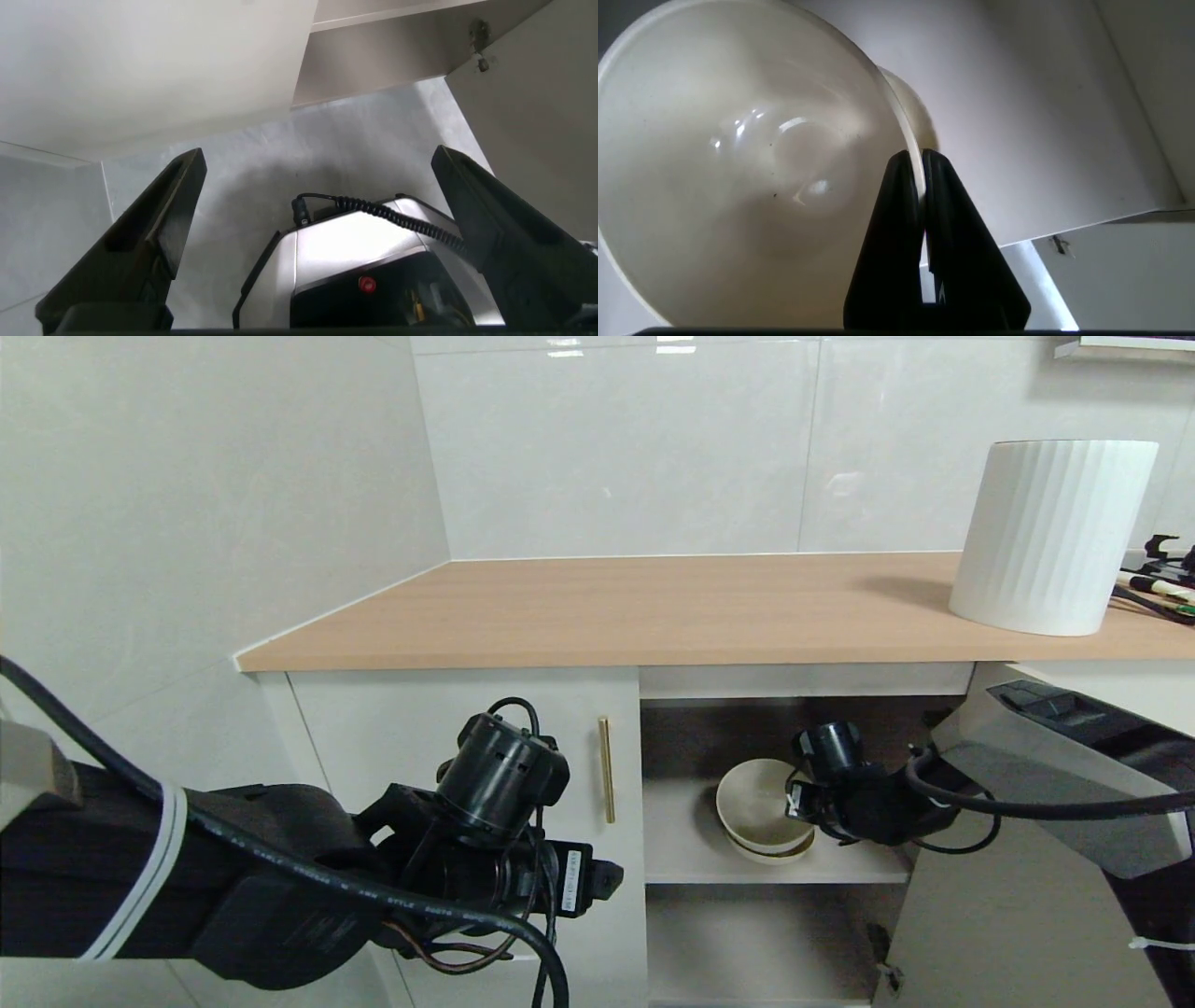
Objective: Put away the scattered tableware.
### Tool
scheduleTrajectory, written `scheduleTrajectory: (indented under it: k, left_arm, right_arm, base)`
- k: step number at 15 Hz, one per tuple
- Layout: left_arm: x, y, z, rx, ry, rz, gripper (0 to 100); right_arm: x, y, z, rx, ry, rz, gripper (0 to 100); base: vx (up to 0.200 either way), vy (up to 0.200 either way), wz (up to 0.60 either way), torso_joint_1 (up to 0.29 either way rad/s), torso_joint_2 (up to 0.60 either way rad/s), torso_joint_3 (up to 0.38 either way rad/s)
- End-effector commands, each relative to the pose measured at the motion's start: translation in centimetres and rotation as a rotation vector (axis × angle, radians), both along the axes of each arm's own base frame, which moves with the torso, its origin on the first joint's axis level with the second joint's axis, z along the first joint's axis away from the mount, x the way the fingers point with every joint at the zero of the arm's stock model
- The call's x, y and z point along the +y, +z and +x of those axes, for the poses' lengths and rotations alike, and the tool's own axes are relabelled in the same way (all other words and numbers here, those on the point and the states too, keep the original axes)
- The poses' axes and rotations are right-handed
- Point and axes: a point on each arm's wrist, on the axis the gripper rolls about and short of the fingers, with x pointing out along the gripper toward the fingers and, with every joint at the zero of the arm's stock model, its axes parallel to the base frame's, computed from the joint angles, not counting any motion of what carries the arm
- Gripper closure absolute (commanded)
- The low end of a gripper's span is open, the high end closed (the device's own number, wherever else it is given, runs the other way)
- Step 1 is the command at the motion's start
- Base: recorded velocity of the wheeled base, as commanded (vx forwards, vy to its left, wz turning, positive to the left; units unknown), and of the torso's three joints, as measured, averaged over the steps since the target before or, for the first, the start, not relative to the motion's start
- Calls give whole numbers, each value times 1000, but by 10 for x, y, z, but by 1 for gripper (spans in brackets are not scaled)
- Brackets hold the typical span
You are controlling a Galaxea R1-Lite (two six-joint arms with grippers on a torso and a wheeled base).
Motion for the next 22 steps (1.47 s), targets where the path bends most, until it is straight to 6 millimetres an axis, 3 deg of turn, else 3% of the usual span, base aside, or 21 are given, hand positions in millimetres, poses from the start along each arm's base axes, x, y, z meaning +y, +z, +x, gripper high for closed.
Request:
scheduleTrajectory:
  k: [1, 2, 3, 8, 10, 12, 15, 16, 18, 19, 22]
  left_arm:
    - [0, 0, 0, 0, 0, 0, 0]
    - [0, 0, 0, 0, 0, 0, 0]
    - [0, 0, 0, -1, 1, 0, 0]
    - [1, 0, 1, -2, 4, -1, 0]
    - [4, 5, 1, -15, 16, -11, 0]
    - [14, 23, -1, -62, 38, -50, 0]
    - [34, 52, -8, -141, 74, -112, 0]
    - [46, 70, -17, -194, 90, -148, 0]
    - [60, 93, -37, -266, 81, -195, 0]
    - [69, 100, -50, -300, 62, -198, 0]
    - [84, 107, -74, -337, 1, -225, 0]
  right_arm:
    - [1, -1, 0, 1, 3, 0, 100]
    - [1, 0, 0, -1, 2, 0, 100]
    - [1, -1, 0, 1, 2, -1, 0]
    - [0, 3, -2, 0, 4, 2, 0]
    - [1, 12, -8, -3, 12, 8, 0]
    - [3, 38, -25, -22, 41, 25, 0]
    - [1, 84, -60, 19, 127, 81, 0]
    - [-2, 123, -86, 30, 174, 111, 0]
    - [-4, 173, -134, 34, 235, 126, 0]
    - [-8, 187, -160, 38, 275, 139, 0]
    - [-20, 204, -205, 19, 360, 193, 0]
  base:
    - [0, 0, 0, 0, 0, 0]
    - [0, 0, 0, 0, 0, 0]
    - [0, 0, 0, 0, 0, 0]
    - [0, 0, 0, 0, 0, 0]
    - [0, 0, 0, 0, 0, 0]
    - [0, 0, 0, 0, 0, 0]
    - [0, 0, 0, 0, 0, 0]
    - [0, 0, 0, 0, 0, 0]
    - [0, 0, 0, 0, 0, 0]
    - [0, 0, 0, 0, 0, 0]
    - [0, 0, 0, 0, 0, 0]
